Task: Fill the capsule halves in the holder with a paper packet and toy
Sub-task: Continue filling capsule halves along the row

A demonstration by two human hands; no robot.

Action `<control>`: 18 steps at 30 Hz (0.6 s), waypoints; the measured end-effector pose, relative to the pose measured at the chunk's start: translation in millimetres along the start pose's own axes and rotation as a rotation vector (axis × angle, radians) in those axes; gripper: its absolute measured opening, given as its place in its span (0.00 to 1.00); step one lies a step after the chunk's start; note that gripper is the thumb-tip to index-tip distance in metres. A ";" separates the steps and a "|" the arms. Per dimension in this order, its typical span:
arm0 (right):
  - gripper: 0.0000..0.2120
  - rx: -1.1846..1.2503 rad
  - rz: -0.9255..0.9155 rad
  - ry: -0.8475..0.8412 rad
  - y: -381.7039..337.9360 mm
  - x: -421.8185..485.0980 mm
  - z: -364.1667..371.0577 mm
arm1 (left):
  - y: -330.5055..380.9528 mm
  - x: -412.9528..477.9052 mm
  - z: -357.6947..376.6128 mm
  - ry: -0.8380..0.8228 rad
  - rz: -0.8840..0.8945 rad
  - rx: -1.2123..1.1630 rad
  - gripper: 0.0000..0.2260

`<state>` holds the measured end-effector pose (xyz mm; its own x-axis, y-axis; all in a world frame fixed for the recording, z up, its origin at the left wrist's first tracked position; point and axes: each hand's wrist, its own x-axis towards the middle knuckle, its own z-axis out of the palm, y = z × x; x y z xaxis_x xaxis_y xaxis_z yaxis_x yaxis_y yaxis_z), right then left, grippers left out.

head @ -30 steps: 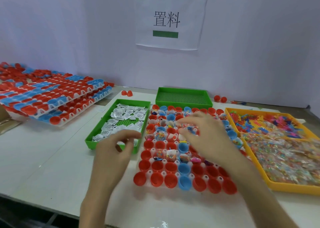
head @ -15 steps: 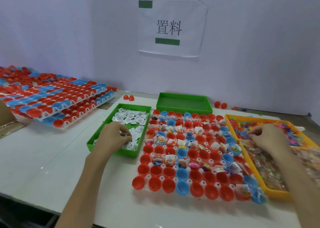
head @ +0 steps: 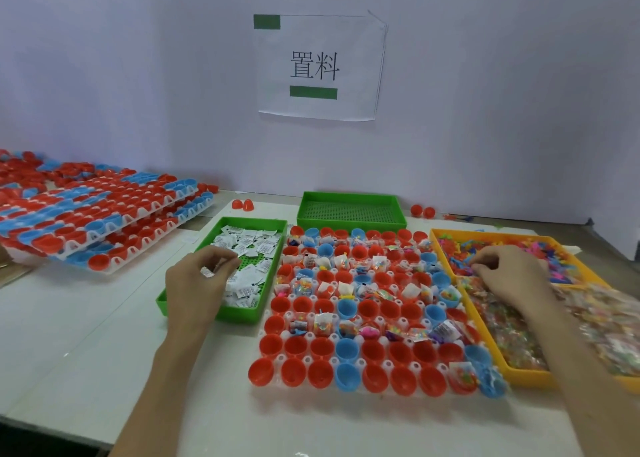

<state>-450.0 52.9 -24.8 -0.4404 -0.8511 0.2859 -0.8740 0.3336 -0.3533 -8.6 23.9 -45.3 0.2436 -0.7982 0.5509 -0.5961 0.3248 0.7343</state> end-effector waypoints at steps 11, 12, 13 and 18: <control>0.06 0.232 -0.097 0.275 -2.0 -7.3 -8.5 | 5.0 -3.3 -1.1 0.084 0.017 -0.094 0.06; 0.05 0.253 -0.103 0.289 -2.6 -7.4 -9.8 | 5.0 -3.5 -1.2 0.083 0.025 -0.100 0.06; 0.05 0.287 -0.102 0.293 -3.9 -8.0 -12.0 | 5.4 -3.9 -1.2 0.079 0.030 -0.104 0.06; 0.09 0.672 -0.123 0.227 -25.0 -20.3 -36.5 | 14.7 -7.3 -4.4 0.045 -0.031 -0.136 0.11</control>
<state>-426.7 76.7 10.7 -0.4426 -0.7369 0.5109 -0.6368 -0.1429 -0.7577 -15.8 36.7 -36.8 0.2965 -0.7861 0.5423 -0.4796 0.3685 0.7964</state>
